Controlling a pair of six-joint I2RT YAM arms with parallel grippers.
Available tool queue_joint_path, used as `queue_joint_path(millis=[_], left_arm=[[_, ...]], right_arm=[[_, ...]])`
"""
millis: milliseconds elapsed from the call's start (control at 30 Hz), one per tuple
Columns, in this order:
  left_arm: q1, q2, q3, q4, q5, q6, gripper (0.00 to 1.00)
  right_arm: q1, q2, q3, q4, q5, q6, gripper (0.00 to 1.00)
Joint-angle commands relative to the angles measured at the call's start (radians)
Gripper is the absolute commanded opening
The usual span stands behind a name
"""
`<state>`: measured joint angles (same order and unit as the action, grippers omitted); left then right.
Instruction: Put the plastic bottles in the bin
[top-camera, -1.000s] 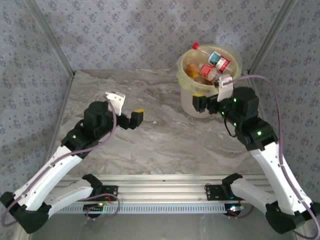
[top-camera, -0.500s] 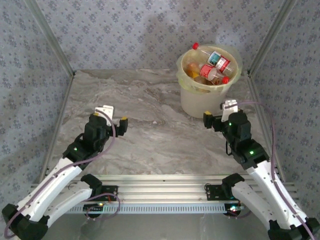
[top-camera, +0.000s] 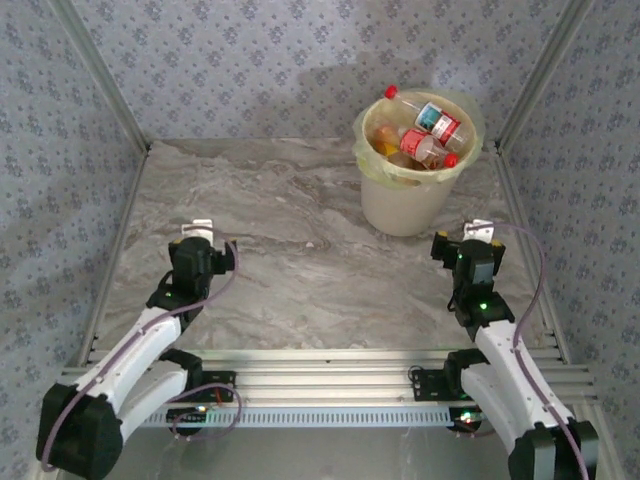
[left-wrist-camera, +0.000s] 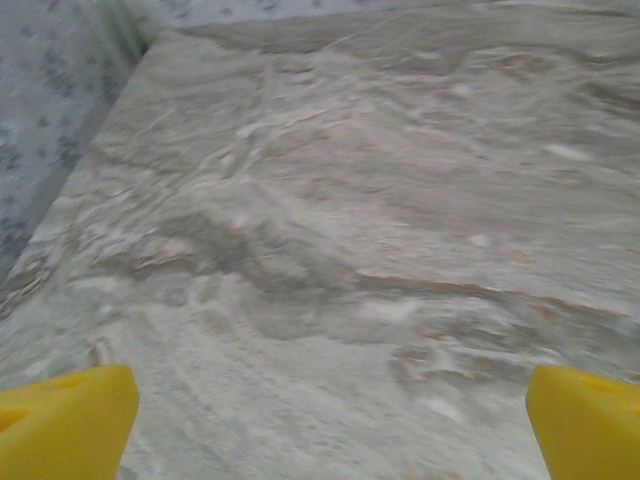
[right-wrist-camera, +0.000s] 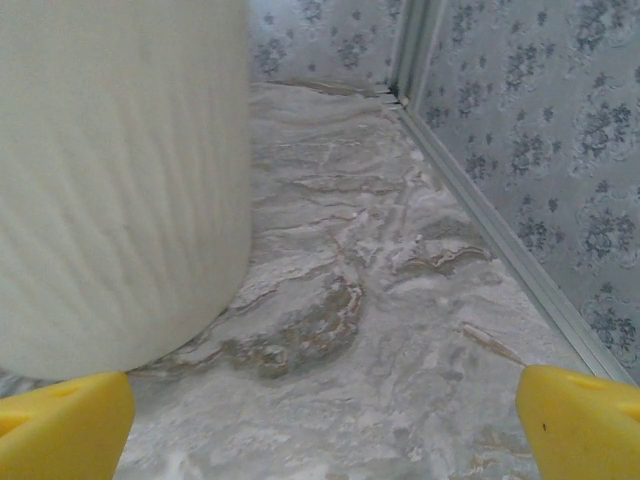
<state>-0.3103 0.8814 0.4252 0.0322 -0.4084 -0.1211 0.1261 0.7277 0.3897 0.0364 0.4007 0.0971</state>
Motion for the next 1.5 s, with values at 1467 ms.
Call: queue_joint_path(millis=[1467], left_arm=[[0.329, 0.653, -0.014, 0.785, 0.348, 0.088, 1.00]], right_arm=[[-0.095, 0.763, -0.108, 0.953, -0.168, -0.123, 1.00]])
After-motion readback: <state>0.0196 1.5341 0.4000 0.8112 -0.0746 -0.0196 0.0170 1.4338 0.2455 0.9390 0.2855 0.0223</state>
